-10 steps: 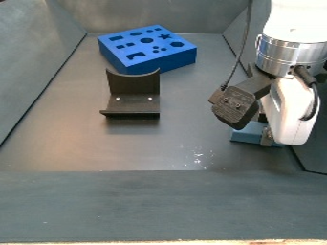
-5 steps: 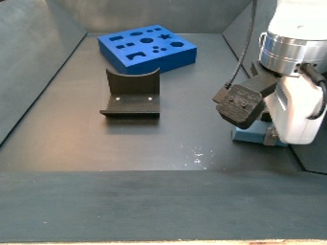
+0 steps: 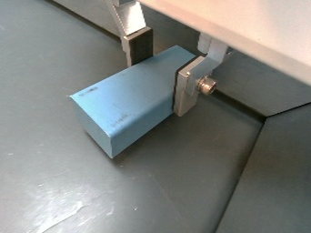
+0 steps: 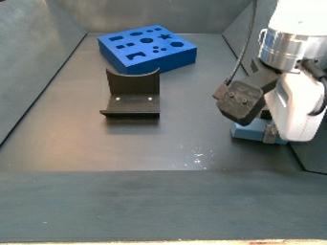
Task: Pick up the rectangle object. Move up. Place the rectangle object on the fixture. Regrasp the rectangle object. Move to above the board. Insert the rectangle object.
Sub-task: Move up, then place the rectangle object on the fixture.
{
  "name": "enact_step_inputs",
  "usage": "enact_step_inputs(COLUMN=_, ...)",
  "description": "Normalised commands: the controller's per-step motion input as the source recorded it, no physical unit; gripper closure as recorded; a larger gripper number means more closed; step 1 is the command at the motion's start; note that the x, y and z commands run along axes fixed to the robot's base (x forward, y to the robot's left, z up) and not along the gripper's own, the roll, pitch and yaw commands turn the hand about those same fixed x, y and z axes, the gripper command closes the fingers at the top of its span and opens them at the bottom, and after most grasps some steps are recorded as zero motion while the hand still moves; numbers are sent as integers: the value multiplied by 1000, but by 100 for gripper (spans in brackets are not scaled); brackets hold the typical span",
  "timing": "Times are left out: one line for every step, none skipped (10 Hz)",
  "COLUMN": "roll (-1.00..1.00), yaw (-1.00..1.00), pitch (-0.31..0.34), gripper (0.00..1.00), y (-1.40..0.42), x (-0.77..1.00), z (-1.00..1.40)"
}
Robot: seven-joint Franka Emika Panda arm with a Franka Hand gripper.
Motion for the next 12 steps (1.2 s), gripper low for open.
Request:
enact_step_inputs(roll=12, yaw=-50, pitch=106, gripper=100, y=17, x=-64, z=369)
enact_step_inputs(roll=36, yaw=-64, pitch=131, gripper=100, y=17, x=-88, z=285)
enact_step_inputs(roll=0, yaw=0, pitch=0, gripper=100, y=0, x=0, z=1000)
enact_step_inputs(roll=25, yaw=28, pitch=0, gripper=100, y=-4, x=-2, z=1000)
enact_step_inputs(roll=36, yaw=21, pitch=24, gripper=100, y=-3, x=-11, z=1000)
enact_step_inputs(roll=67, yaw=1, pitch=44, gripper=100, y=-3, x=-19, z=1000)
enact_step_inputs(roll=94, yaw=-17, pitch=65, gripper=100, y=-3, x=-25, z=1000)
enact_step_inputs(roll=121, yaw=-27, pitch=80, gripper=100, y=-2, x=-29, z=1000)
enact_step_inputs(roll=140, yaw=-23, pitch=91, gripper=100, y=-3, x=-33, z=1000)
enact_step_inputs(roll=169, yaw=-18, pitch=102, gripper=100, y=-3, x=-39, z=1000)
enact_step_inputs(roll=185, yaw=-11, pitch=106, gripper=100, y=-3, x=-43, z=1000)
enact_step_inputs(roll=187, yaw=-2, pitch=109, gripper=100, y=-6, x=-47, z=1000)
